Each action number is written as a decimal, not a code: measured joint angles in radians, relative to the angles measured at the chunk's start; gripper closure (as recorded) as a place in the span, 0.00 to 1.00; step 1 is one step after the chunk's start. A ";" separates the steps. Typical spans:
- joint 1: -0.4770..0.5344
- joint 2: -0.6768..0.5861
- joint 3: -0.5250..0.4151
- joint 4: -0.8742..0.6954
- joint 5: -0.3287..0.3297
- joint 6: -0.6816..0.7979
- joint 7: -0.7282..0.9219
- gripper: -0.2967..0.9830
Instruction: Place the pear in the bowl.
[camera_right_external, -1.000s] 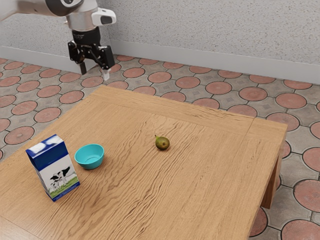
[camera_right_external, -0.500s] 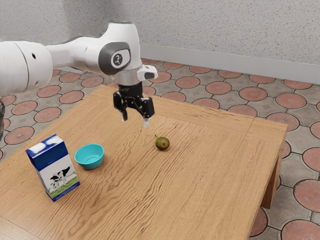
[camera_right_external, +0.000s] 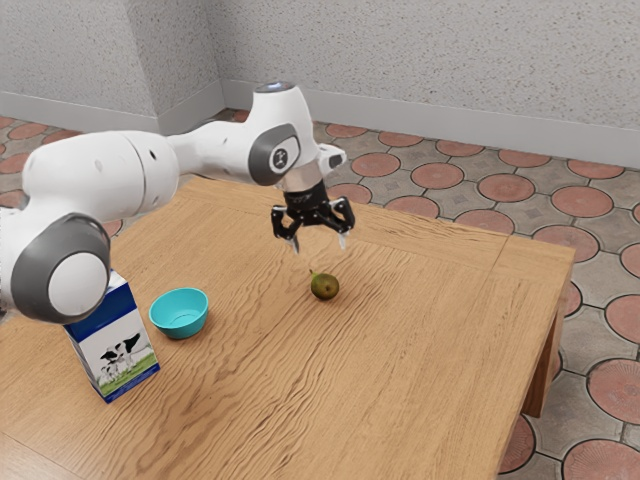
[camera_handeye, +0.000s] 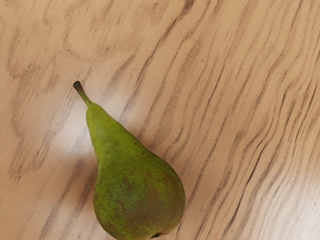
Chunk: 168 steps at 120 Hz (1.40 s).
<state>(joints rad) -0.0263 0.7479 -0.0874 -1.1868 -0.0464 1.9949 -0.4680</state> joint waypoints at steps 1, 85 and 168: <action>0.000 0.001 0.001 0.001 0.000 0.001 -0.006 0.23; -0.003 0.107 0.019 -0.033 -0.004 0.131 -0.335 0.23; -0.003 0.148 0.006 -0.023 0.000 0.184 -0.458 0.42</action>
<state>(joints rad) -0.0291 0.8963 -0.0813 -1.2101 -0.0461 2.1792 -0.9264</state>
